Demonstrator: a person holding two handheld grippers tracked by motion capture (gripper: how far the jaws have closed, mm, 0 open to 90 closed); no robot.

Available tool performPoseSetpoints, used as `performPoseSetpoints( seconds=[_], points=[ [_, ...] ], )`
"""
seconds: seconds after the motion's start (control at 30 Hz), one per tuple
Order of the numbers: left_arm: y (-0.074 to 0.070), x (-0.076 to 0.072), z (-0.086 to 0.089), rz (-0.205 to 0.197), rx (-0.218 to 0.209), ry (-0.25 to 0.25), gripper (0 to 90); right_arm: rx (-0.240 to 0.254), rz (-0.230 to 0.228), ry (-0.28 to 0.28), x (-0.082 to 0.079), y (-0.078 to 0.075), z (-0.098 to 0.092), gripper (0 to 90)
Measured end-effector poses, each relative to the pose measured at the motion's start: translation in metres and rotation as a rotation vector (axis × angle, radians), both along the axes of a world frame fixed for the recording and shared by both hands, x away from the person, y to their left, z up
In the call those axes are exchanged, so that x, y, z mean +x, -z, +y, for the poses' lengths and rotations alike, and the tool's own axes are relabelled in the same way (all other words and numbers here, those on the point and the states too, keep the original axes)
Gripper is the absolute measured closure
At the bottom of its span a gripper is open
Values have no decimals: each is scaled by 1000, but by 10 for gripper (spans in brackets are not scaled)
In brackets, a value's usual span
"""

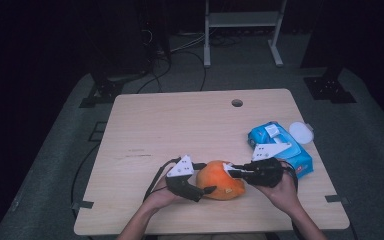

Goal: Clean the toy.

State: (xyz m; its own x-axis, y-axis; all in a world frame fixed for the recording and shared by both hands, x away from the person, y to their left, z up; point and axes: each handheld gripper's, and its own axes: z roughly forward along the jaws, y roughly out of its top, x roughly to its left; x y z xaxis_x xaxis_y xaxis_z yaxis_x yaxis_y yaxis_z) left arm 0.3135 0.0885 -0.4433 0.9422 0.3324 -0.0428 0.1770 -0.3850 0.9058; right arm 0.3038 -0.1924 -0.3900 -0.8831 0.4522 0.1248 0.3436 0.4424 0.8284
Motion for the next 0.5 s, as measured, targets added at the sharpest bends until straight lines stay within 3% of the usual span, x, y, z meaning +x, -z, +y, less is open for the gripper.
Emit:
performPoseSetpoints(
  seconds=[0.07,0.13,0.23,0.3,0.37,0.5],
  points=[
    [2,4,1,49,-8,-28,86,1,7,11,3,3,-4,799],
    [4,5,2,88,-18,-24,85,22,30,25,5,4,-10,799],
    [0,3,0,59,-16,-10,203,31,26,14,2,2,-7,800],
    [-3,0,-1,32,-11,3,223,32,8,-15,-2,-1,1,799],
    [-3,0,0,35,-17,8,214,15,-11,-29,-4,-4,5,799],
    [4,7,-1,136,-38,-16,83,-2,-6,-15,-2,0,0,799]
  ],
)
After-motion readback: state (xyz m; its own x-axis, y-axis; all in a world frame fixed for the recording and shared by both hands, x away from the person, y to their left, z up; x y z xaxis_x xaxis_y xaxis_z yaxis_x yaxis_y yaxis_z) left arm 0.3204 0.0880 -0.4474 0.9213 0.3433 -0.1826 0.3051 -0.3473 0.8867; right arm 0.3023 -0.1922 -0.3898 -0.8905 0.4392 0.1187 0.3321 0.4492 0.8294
